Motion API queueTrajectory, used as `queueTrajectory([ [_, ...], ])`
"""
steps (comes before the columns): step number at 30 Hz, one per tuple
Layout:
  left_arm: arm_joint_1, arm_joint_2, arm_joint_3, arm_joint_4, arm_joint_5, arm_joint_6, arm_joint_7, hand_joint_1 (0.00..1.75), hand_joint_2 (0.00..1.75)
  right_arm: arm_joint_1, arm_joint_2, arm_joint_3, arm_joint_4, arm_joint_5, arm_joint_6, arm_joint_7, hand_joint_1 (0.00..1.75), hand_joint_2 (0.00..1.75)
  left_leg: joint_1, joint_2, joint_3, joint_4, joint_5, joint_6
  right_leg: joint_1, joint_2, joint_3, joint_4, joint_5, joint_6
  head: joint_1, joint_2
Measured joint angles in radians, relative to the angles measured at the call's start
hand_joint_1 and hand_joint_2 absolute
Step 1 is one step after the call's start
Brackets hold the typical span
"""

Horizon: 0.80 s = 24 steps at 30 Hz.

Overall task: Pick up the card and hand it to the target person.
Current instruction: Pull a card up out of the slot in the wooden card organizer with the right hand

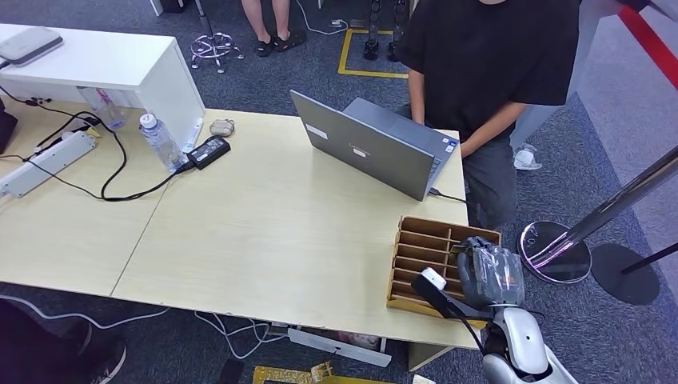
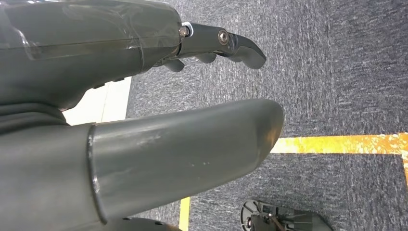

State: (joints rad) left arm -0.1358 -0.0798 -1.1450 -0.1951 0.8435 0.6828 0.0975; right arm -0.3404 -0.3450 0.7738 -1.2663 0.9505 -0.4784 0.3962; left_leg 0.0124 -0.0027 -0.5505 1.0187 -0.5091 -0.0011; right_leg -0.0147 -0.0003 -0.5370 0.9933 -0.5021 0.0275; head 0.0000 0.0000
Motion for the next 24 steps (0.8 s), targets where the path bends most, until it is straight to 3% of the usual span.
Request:
queueTrajectory([
  [24, 0.000, 0.005, -0.003, 0.000, 0.003, -0.004, -0.003, 0.00, 0.00, -0.029, -0.030, -0.081, -0.140, 0.064, -0.075, -0.007, 1.36, 1.75, -0.001, 0.000, -0.002, 0.002, 0.000, 0.000, -0.001, 0.001, -0.003, 0.002, 0.000, 0.000, 0.000, 0.000],
])
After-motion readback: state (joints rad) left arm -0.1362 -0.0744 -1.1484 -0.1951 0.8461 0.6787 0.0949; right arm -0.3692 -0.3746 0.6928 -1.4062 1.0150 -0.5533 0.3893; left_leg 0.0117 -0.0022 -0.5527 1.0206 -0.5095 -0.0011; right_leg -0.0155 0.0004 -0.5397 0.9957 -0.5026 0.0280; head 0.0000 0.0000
